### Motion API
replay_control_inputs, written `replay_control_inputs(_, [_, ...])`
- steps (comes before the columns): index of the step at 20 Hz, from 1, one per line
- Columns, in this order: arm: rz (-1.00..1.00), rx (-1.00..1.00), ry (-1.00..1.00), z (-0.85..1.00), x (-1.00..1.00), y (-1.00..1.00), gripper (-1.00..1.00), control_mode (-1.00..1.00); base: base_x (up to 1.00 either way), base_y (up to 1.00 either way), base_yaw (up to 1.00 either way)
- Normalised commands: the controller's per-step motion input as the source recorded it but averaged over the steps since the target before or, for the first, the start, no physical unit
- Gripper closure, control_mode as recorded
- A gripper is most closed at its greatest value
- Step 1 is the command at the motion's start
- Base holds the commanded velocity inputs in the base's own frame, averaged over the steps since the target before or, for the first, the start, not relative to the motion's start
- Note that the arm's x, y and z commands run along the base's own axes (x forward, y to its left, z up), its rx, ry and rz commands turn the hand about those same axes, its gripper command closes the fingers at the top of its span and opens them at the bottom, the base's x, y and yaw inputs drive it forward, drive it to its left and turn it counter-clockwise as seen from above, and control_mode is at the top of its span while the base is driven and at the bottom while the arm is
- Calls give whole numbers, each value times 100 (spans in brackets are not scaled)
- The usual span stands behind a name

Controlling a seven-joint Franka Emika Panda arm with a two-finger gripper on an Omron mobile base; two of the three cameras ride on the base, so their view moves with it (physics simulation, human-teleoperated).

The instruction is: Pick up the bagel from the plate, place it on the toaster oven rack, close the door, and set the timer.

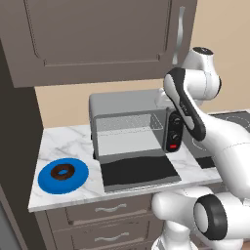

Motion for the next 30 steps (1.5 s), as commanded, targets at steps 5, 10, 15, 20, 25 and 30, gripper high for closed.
replay_control_inputs(5, [0, 0, 0, 0, -21, 0, -100, -100, 0, 0, 0])
replay_control_inputs(10, [0, 0, -3, -7, -46, 0, -100, -100, 0, 0, 0])
replay_control_inputs(15, [0, -1, 0, -17, -53, 0, -100, -100, 0, 0, 0])
replay_control_inputs(20, [0, -3, -16, -52, -21, 13, -100, -100, 0, 0, 0])
replay_control_inputs(25, [-1, 0, -19, -36, 0, 22, -100, -100, 0, 0, 0])
replay_control_inputs(30, [0, 0, -10, -19, 0, 19, -100, -100, 0, 0, 0])
